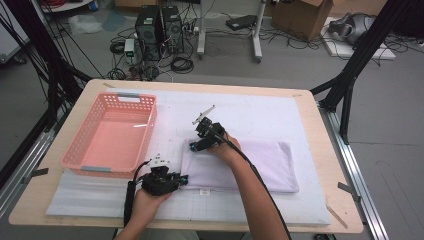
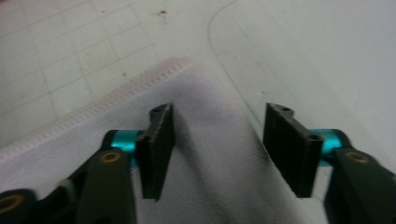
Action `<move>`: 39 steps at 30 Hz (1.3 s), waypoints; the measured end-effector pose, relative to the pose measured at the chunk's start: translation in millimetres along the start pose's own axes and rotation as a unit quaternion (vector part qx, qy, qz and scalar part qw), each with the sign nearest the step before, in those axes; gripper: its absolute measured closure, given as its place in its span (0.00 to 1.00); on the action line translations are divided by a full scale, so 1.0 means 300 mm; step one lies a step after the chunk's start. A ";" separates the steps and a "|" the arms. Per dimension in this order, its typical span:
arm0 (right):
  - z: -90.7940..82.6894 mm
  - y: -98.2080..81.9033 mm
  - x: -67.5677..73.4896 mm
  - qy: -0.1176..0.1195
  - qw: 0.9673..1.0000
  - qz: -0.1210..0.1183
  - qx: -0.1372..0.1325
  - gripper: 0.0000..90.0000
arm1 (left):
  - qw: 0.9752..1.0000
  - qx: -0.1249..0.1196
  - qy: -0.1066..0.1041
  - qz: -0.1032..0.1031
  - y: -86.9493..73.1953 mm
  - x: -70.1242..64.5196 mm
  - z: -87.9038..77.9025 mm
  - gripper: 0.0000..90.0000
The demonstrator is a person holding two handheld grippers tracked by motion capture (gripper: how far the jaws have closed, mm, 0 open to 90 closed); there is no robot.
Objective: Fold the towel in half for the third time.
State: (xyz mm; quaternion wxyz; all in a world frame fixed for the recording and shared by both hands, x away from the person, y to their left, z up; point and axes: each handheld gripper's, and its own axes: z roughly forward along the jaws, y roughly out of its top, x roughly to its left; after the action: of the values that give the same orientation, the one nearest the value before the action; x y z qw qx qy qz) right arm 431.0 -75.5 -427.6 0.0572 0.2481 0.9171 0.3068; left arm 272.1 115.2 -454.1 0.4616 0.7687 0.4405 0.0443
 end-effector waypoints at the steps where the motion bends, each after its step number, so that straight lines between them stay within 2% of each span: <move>1: 0.000 0.002 0.001 0.004 1.000 -0.010 -0.001 0.55 | 1.000 0.000 0.000 -0.002 0.000 0.000 0.000 0.85; 4: 0.002 0.010 0.008 0.006 1.000 -0.025 0.006 0.60 | 1.000 0.001 -0.001 -0.002 0.000 0.001 -0.002 0.85; 6: 0.003 0.013 0.008 0.016 0.999 -0.026 0.010 0.67 | 1.000 0.001 -0.001 -0.003 0.000 0.002 -0.002 0.85; 9: -0.001 0.017 0.021 0.023 0.999 -0.038 0.015 0.86 | 1.000 0.003 -0.001 -0.005 0.001 0.003 -0.005 0.87; 11: -0.002 0.019 0.031 0.018 0.999 -0.042 0.014 0.89 | 1.000 0.006 -0.002 -0.006 0.004 0.005 -0.012 0.88; 13: -0.005 0.016 0.028 0.025 0.999 -0.041 -0.003 0.89 | 1.000 0.008 -0.005 -0.007 0.008 0.007 -0.021 0.89; 15: -0.014 0.014 0.033 0.039 0.999 -0.022 -0.022 0.89 | 1.000 -0.007 -0.012 -0.003 0.033 0.006 -0.069 0.90; 18: -0.037 0.021 0.042 0.044 0.997 -0.023 -0.058 0.89 | 0.999 -0.025 -0.019 0.004 0.057 0.000 -0.107 0.90; 24: -0.127 0.014 0.038 0.045 0.993 -0.015 -0.111 0.89 | 0.997 -0.056 -0.057 0.009 0.101 -0.033 -0.122 0.90; 29: -0.219 -0.014 0.024 0.033 0.989 -0.010 -0.142 0.89 | 0.995 -0.061 -0.077 0.034 0.161 -0.101 -0.098 0.90; 34: -0.303 -0.064 0.007 0.006 0.987 -0.010 -0.162 0.89 | 0.993 -0.050 -0.090 0.058 0.213 -0.166 -0.040 0.89; 39: -0.382 -0.140 -0.030 -0.017 0.985 0.007 -0.171 0.90 | 0.991 -0.038 -0.103 0.073 0.250 -0.230 0.035 0.89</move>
State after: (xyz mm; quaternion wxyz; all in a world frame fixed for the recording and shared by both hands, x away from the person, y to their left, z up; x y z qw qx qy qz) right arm 391.9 -170.0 -360.6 0.1125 0.2462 0.8483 0.4550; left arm 282.9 44.7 -380.7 0.5292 0.7810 0.3313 0.0153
